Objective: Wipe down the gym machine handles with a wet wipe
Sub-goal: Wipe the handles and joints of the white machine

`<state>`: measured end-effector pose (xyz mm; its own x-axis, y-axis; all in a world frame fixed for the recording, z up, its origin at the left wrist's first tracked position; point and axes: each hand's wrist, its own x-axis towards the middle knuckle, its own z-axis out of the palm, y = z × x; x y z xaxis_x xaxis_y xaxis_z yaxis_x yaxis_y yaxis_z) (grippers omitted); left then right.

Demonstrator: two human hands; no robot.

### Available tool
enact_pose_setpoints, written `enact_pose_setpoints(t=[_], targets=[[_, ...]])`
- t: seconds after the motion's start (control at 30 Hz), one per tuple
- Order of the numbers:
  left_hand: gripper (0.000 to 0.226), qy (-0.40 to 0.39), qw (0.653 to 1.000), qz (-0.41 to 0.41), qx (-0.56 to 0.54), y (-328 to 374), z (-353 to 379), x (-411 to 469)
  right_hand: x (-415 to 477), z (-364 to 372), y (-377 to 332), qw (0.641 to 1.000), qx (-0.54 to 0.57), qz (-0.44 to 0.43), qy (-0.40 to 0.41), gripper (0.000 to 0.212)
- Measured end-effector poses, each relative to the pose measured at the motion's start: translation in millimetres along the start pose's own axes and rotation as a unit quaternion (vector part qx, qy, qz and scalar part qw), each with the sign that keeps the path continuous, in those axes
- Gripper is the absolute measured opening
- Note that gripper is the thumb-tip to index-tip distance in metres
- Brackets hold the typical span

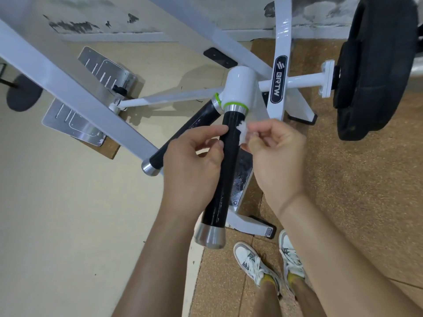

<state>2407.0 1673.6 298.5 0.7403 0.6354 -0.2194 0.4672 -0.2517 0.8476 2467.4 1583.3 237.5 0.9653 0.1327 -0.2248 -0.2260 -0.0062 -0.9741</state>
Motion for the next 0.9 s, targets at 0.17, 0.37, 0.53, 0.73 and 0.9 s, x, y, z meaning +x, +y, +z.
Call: enact_pose_setpoints(t=[0.17,0.37,0.53,0.73,0.9], targets=[[0.022,-0.014,1.0,-0.019,0.006,-2.2,-8.2,-11.9,-14.6,-12.8,-2.8,0.998,-0.028,-0.006,-0.048,0.036],[0.023,-0.003,0.999,-0.045,-0.008,-15.1,-19.8,-38.5,-28.1,-2.6,3.6,1.0,0.028,0.013,0.002,0.024],[0.019,-0.001,0.997,-0.061,-0.043,-25.7,-23.5,-50.4,-39.8,-6.6,1.7,1.0,0.024,0.009,0.009,0.032],[0.02,-0.014,0.997,-0.062,-0.044,-27.6,-26.9,-55.6,-62.7,1.4,2.7,0.998,0.061,0.032,0.011,0.033],[0.021,-0.011,0.997,-0.065,-0.041,-29.0,-25.9,-57.8,-83.2,-9.6,4.8,0.997,-0.063,-0.051,-0.008,0.031]])
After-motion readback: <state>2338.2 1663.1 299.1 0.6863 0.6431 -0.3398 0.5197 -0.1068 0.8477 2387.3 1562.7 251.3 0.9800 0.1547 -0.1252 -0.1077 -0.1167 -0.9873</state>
